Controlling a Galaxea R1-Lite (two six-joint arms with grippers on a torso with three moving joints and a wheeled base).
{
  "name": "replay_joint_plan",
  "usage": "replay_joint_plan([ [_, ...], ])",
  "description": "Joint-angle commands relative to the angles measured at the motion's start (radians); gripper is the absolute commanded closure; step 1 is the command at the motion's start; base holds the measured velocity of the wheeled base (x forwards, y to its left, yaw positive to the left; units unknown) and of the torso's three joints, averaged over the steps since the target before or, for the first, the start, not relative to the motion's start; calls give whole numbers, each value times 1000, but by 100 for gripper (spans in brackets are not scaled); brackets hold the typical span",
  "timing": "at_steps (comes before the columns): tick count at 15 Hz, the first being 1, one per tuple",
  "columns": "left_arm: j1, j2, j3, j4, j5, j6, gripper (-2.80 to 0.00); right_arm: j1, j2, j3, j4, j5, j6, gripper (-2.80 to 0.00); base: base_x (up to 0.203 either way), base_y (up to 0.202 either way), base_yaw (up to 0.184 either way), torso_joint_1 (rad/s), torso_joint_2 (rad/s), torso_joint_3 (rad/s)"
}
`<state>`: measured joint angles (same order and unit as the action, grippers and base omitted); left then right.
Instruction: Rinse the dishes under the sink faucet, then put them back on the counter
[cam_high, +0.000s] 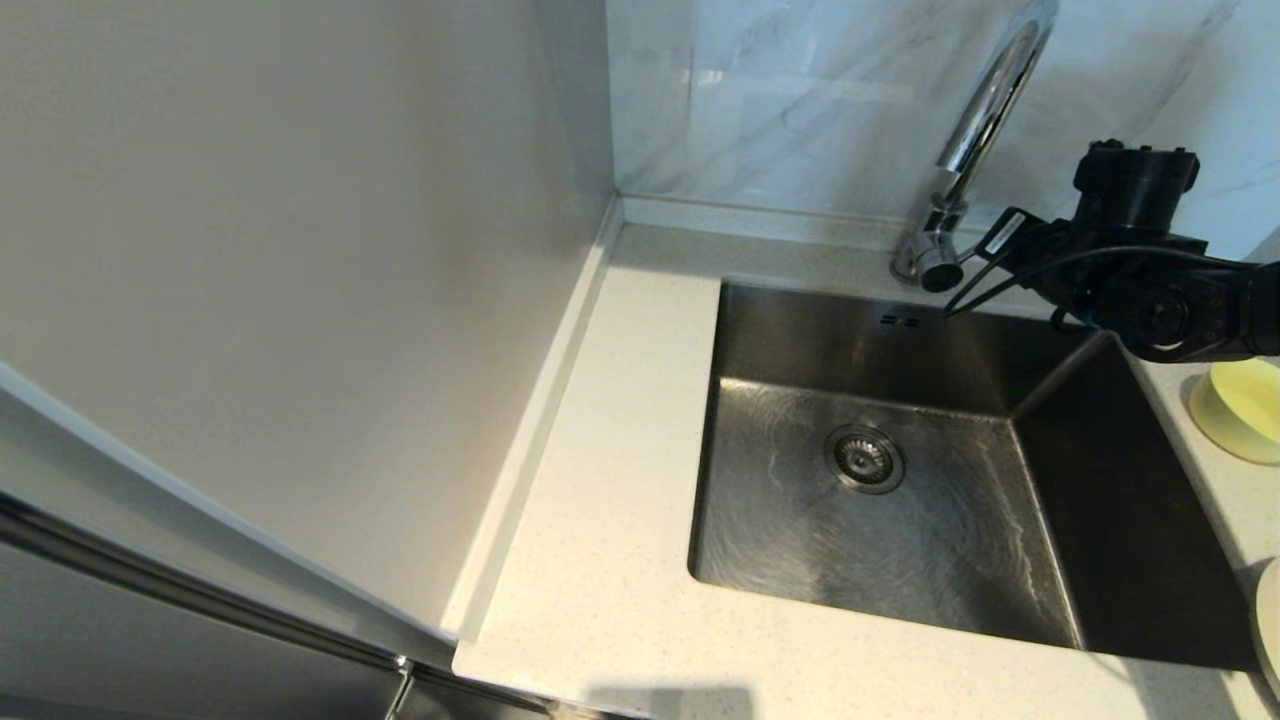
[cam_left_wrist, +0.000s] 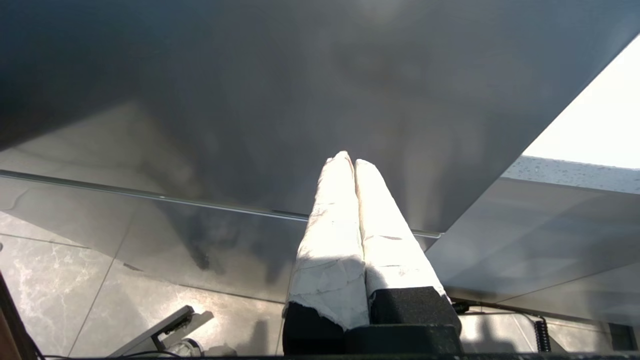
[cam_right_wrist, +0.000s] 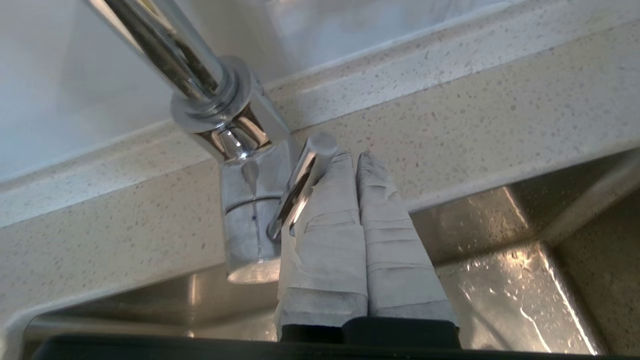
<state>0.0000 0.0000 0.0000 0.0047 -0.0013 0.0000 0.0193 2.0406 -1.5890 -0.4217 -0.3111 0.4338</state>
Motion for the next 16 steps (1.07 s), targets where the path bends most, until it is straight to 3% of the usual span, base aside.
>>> replay_joint_plan([
  [1,0,0,0,0,0,0,0,-18,-8,15,2,-3,3,0,0,0,0,0,0,0],
  [5,0,0,0,0,0,0,0,-58,-120,194,1,7,0,0,0,0,0,0,0,0],
  [9,0,0,0,0,0,0,0,-86,-389,473,3,36,-17,0,0,0,0,0,0,0],
  [12,0,0,0,0,0,0,0,-92,-684,675,71,52,-125,0,0,0,0,0,0,0],
  [16,0,0,0,0,0,0,0,-93,-1123,858,294,14,-285,0,0,0,0,0,0,0],
])
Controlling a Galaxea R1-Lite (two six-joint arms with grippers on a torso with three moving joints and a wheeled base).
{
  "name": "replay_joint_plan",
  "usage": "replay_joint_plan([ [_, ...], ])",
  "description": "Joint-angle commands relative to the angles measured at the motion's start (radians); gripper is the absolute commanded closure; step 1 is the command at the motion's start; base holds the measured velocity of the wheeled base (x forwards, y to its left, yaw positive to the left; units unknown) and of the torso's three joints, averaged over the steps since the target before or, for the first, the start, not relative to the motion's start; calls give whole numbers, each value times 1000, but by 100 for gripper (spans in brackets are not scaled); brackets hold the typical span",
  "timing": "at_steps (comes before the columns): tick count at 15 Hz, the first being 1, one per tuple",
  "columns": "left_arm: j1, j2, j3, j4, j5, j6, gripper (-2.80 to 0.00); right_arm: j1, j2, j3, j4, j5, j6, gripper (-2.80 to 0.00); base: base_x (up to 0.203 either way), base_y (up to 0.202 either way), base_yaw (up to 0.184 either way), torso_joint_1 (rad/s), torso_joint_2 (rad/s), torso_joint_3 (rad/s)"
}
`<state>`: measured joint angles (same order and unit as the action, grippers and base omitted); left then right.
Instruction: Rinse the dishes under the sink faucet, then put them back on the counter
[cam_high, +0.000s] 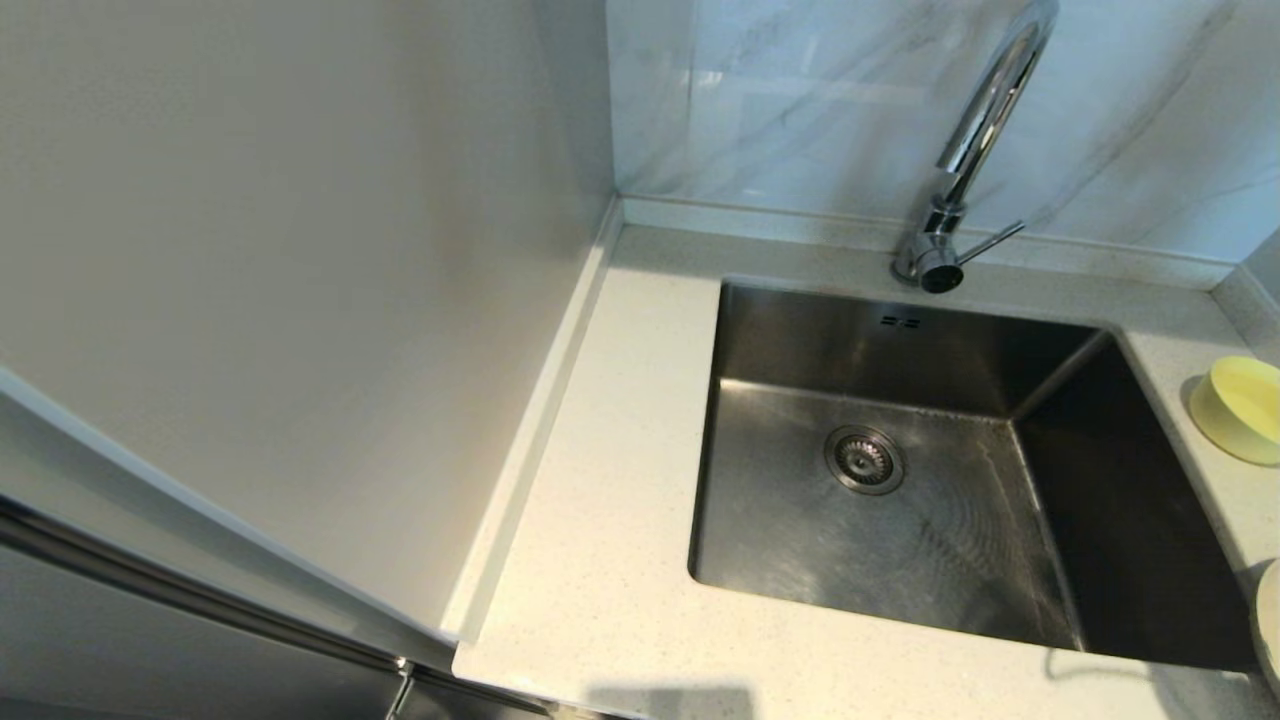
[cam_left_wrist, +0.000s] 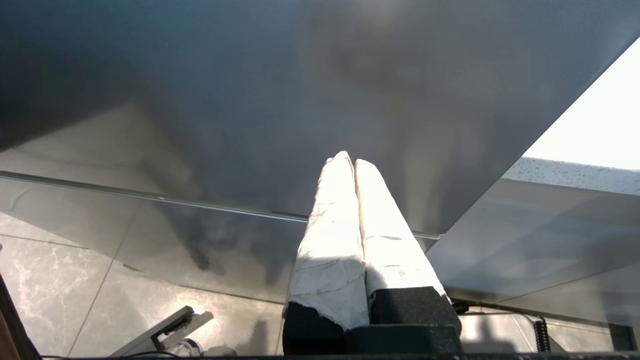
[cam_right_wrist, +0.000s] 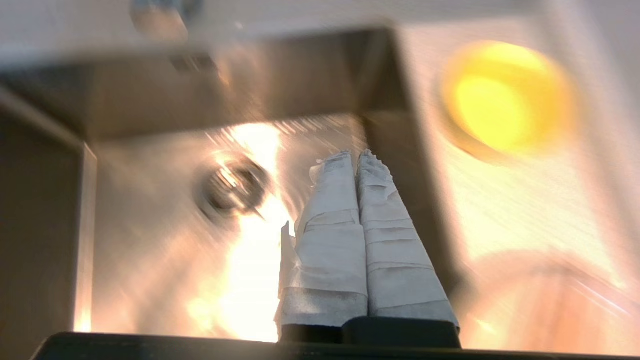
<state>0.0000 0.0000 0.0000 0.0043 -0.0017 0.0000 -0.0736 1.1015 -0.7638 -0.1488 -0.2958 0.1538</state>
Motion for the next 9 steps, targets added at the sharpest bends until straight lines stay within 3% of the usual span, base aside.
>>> replay_joint_plan([
  [1,0,0,0,0,0,0,0,4,-288,77,84,-10,-33,0,0,0,0,0,0,0],
  [5,0,0,0,0,0,0,0,35,-656,263,323,-20,-81,0,0,0,0,0,0,0],
  [9,0,0,0,0,0,0,0,64,-1007,355,593,86,-110,0,0,0,0,0,0,0],
])
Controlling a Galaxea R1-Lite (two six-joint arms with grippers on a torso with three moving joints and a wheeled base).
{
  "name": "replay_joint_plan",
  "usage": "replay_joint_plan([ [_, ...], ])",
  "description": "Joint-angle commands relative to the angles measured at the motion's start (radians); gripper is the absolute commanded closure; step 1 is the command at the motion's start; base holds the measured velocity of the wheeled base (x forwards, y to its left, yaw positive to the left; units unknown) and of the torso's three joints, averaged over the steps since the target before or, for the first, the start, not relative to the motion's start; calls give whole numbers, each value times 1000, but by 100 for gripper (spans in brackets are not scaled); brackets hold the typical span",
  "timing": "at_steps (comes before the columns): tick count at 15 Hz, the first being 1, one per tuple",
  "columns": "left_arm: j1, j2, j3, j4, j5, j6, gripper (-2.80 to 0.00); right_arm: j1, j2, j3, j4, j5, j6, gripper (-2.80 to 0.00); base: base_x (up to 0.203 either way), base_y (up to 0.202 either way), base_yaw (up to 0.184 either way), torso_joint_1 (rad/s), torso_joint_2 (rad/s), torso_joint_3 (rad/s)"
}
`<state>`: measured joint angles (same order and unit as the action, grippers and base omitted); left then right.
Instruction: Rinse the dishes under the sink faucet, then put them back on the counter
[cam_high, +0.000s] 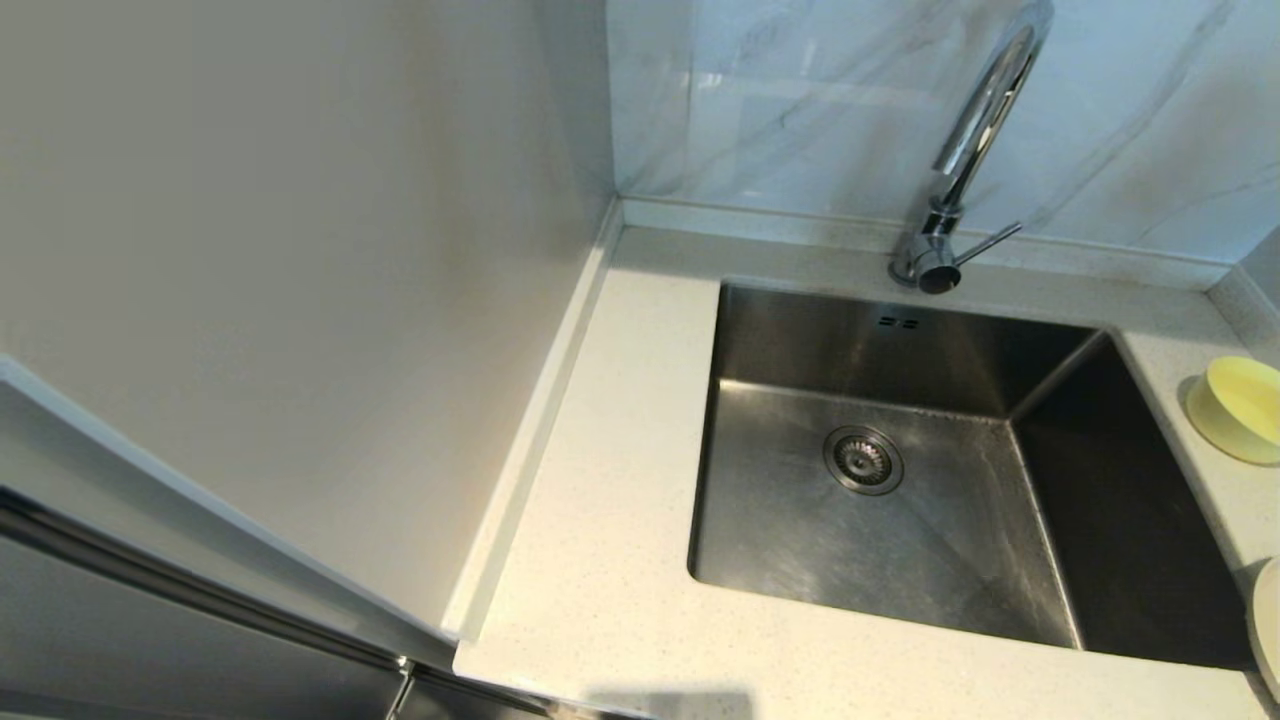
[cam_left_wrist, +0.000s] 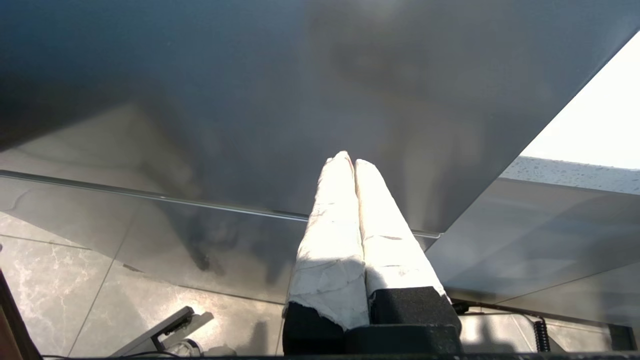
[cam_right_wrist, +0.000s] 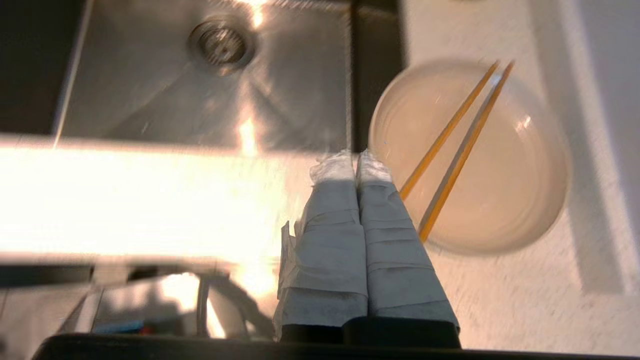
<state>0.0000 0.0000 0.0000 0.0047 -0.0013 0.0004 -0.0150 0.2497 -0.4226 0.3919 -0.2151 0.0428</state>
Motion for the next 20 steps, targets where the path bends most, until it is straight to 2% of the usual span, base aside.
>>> replay_joint_plan([
  [1,0,0,0,0,0,0,0,9,-217,28,145,42,-12,0,0,0,0,0,0,0],
  [2,0,0,0,0,0,0,0,13,-248,54,184,73,-11,0,0,0,0,0,0,0],
  [3,0,0,0,0,0,0,0,15,-250,99,169,93,-12,0,0,0,0,0,0,0],
  [5,0,0,0,0,0,0,0,16,-249,240,-3,98,-38,0,0,0,0,0,0,0],
  [6,0,0,0,0,0,0,0,16,-249,304,-145,100,-43,0,0,0,0,0,0,0],
  [7,0,0,0,0,0,0,0,16,-248,328,-227,106,-44,0,0,0,0,0,0,0],
  [10,0,0,0,0,0,0,0,17,-248,360,-238,182,-104,0,0,0,0,0,0,0],
  [12,0,0,0,0,0,0,0,17,-248,405,-313,207,-116,0,0,0,0,0,0,0],
  [16,0,0,0,0,0,0,0,17,-248,432,-376,194,-28,0,0,0,0,0,0,0],
  [20,0,0,0,0,0,0,0,18,-248,432,-375,194,-21,0,0,0,0,0,0,0],
])
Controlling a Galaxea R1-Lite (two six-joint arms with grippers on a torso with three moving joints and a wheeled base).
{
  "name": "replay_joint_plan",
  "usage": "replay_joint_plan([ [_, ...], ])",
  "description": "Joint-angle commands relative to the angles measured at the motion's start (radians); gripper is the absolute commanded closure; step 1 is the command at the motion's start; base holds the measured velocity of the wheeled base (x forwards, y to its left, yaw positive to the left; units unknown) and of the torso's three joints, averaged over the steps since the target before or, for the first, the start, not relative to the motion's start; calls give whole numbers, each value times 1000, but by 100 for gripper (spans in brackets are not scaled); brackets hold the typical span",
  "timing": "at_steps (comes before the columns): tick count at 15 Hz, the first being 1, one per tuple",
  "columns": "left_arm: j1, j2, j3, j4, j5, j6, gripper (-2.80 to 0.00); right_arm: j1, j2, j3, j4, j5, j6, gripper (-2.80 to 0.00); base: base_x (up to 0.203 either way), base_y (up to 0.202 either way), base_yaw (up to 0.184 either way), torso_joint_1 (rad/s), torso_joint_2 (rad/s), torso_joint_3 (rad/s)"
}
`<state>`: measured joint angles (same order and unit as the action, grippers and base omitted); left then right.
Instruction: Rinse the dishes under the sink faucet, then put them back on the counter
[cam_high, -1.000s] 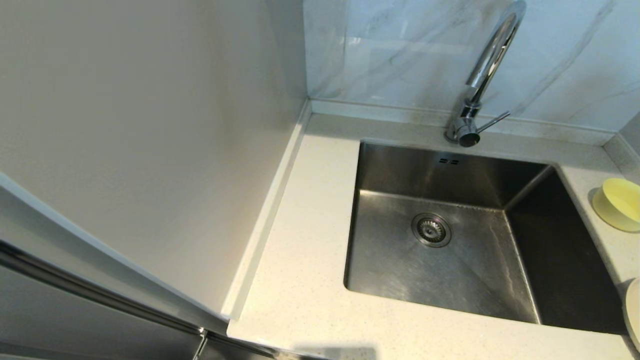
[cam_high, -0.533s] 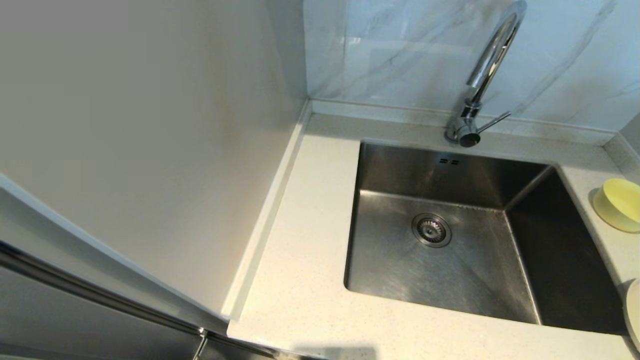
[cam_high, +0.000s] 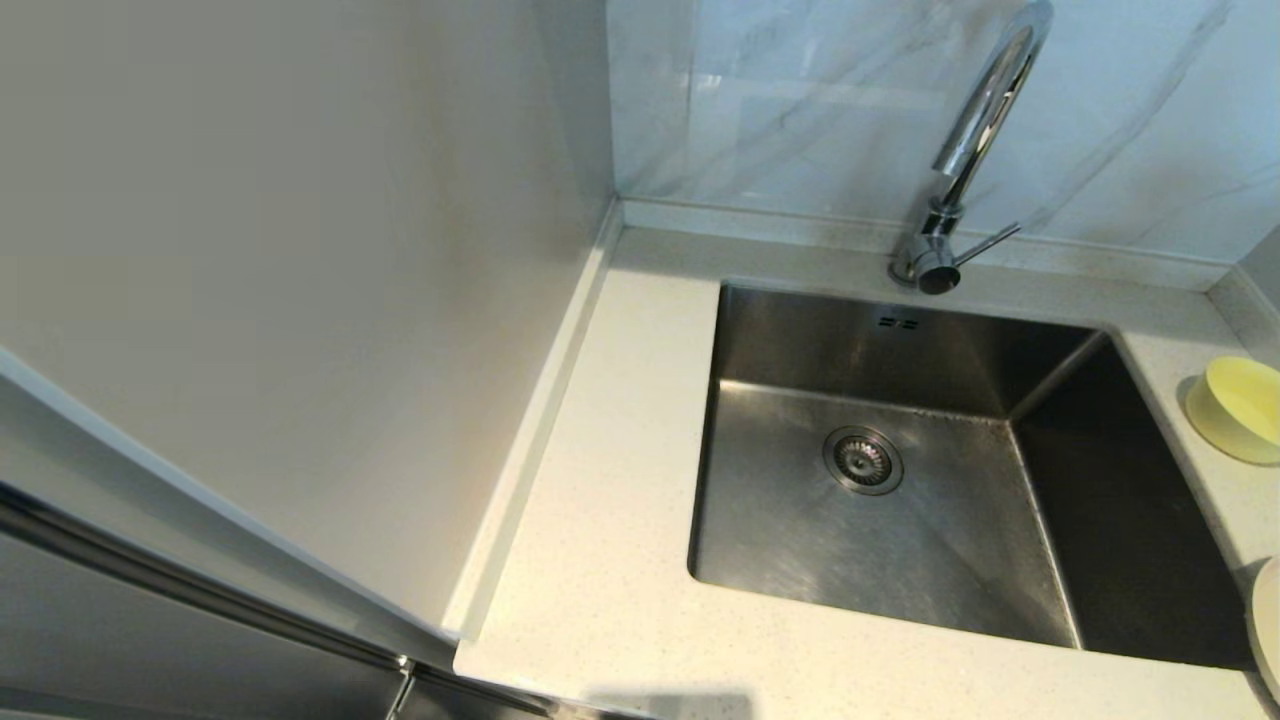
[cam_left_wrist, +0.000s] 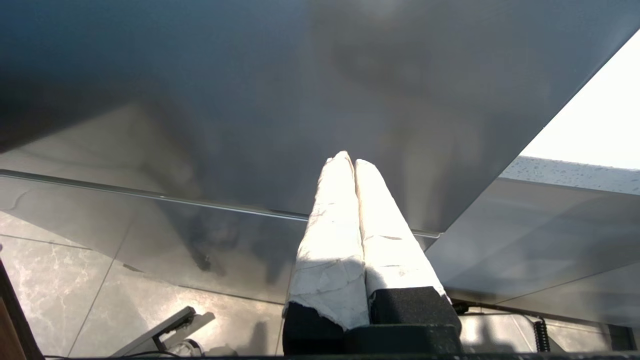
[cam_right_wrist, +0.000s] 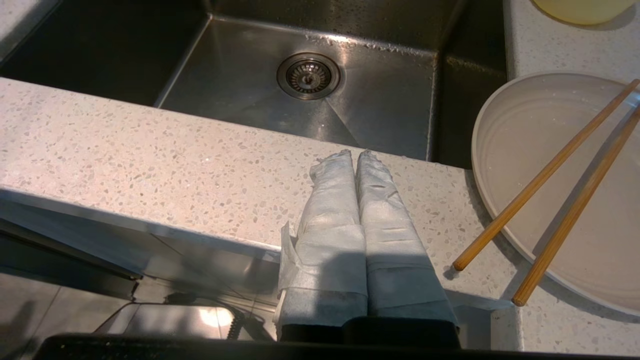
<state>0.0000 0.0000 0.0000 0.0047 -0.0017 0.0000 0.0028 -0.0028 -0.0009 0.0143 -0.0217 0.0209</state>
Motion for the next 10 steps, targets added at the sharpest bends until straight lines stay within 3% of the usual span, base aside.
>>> replay_joint_plan([
  [1,0,0,0,0,0,0,0,0,4,10,3,0,1,0,0,0,0,0,0,0],
  [10,0,0,0,0,0,0,0,0,4,10,3,-1,1,0,0,0,0,0,0,0],
])
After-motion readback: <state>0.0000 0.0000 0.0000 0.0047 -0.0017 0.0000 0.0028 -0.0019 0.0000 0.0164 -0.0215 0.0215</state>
